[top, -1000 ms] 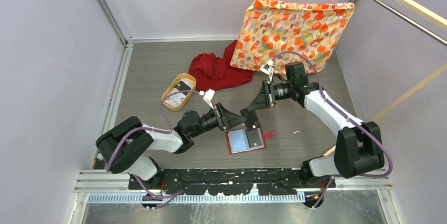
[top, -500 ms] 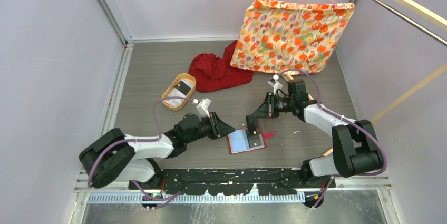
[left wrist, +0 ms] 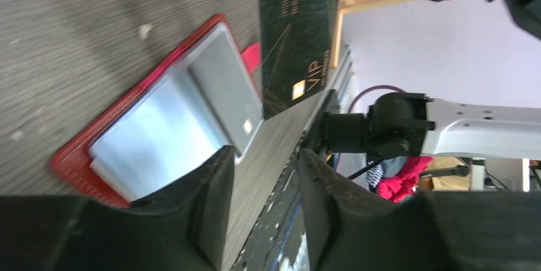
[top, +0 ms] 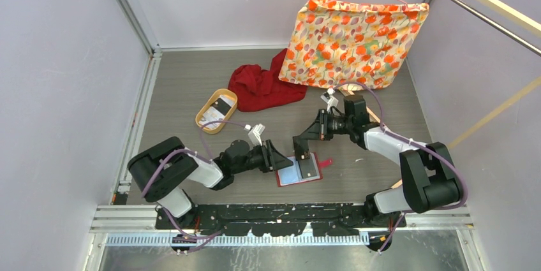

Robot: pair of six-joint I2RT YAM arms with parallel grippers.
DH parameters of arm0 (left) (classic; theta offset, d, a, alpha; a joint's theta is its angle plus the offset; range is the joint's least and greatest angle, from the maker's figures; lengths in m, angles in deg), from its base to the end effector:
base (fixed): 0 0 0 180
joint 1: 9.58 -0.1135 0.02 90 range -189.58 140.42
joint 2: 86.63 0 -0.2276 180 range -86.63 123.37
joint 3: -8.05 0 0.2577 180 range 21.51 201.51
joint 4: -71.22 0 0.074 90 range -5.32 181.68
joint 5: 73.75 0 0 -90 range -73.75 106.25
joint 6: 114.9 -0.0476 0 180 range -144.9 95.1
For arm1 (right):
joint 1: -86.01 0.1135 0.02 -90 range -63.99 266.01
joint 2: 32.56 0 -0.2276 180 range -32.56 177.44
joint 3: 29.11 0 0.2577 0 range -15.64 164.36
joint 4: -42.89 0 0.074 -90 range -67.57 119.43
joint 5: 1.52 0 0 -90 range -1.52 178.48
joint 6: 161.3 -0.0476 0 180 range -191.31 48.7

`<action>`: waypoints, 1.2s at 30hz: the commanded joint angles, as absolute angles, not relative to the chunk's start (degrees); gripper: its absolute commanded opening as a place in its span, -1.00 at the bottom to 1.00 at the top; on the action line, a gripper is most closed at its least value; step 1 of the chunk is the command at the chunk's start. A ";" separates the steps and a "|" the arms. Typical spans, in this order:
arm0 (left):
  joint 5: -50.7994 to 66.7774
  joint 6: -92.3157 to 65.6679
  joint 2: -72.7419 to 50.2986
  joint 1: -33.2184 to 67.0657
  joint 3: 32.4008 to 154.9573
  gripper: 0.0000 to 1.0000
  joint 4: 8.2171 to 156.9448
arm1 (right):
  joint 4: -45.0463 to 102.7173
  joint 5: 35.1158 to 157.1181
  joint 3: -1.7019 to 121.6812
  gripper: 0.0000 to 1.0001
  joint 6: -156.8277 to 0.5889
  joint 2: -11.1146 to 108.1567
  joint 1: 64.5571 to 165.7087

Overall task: Put the credit cards into the card holder
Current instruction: Insert the credit card into the card holder.

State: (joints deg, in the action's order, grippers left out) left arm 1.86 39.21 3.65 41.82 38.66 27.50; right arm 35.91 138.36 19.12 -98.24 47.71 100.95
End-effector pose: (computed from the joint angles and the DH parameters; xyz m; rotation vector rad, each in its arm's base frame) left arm 0.1572 -0.2158 0.0857 -0.0349 2.1840 -1.5336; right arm 0.2624 0.1077 0.1352 -0.2614 2.2936 1.3628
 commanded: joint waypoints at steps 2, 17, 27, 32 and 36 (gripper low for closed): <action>-1.57 42.69 7.74 42.10 42.08 -0.04 15.76 | 45.93 143.83 19.32 -0.98 -104.21 44.85 100.99; -2.10 45.23 14.38 41.97 44.39 0.00 2.68 | 50.12 147.87 19.05 -0.98 -109.06 45.54 101.08; -3.30 46.33 12.41 39.85 43.61 -0.86 2.68 | 50.82 152.91 19.14 -0.97 -107.16 45.90 101.12; -5.19 44.43 12.59 39.82 42.75 -0.99 2.68 | 31.44 157.77 25.71 -0.44 -90.75 47.06 101.08; -7.42 41.72 11.59 39.69 41.16 -0.99 2.76 | 14.14 163.27 31.78 -0.08 -76.59 50.15 100.49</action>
State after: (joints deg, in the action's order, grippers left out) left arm -5.42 45.51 14.08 40.40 42.79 5.55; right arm 33.16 154.78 25.15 -93.89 48.26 100.68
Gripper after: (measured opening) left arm 0.014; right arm 0.387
